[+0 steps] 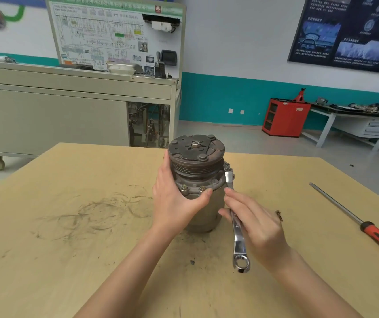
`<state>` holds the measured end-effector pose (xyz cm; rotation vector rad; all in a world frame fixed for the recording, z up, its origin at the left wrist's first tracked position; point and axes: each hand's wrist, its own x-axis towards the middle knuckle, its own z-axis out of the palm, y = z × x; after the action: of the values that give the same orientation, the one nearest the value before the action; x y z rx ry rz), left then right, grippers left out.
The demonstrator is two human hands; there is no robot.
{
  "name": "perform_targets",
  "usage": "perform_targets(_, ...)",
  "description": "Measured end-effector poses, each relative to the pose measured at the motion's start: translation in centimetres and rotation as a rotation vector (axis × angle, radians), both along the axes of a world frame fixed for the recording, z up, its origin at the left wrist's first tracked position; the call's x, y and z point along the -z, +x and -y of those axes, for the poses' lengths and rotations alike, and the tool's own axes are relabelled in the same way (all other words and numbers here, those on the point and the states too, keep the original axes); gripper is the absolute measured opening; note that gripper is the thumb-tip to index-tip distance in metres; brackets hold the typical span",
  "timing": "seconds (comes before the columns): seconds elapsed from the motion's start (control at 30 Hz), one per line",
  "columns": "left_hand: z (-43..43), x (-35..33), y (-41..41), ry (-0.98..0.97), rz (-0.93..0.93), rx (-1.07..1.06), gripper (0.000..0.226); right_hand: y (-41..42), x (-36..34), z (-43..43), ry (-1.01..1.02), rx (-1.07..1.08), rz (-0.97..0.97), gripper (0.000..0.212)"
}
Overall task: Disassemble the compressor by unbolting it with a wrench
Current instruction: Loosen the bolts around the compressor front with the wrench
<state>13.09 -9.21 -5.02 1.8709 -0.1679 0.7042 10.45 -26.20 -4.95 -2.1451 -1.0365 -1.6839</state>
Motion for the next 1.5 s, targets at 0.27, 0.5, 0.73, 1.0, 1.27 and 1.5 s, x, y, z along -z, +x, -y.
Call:
perform_targets(0.27, -0.1, 0.1, 0.2, -0.003, 0.007, 0.002, 0.117, 0.5, -0.3, 1.4, -0.059, -0.029, 0.016, 0.025)
perform_targets(0.5, -0.2, 0.2, 0.4, 0.005, -0.006, 0.003, 0.117, 0.6, 1.1, 1.9, 0.922, -0.67, -0.738, 0.017)
perform_targets(0.73, -0.1, 0.3, 0.5, 0.0, -0.003, 0.001, 0.116, 8.6, -2.9, 3.7, 1.376, -1.057, -1.393, 0.02)
perform_targets(1.0, 0.0, 0.3, 0.4, -0.013, 0.004, 0.006, 0.116, 12.8, -4.9, 3.6, 1.074, -1.052, -1.72, 0.013)
perform_targets(1.27, 0.0, 0.3, 0.5, -0.012, -0.009, 0.002, 0.117, 8.6, -3.4, 5.6, 1.175, -0.971, -1.336, 0.021)
perform_targets(1.5, -0.1, 0.3, 0.4, -0.02, 0.006, 0.01, 0.116, 7.9, -3.7, 5.0, 1.274, -1.056, -1.318, 0.027)
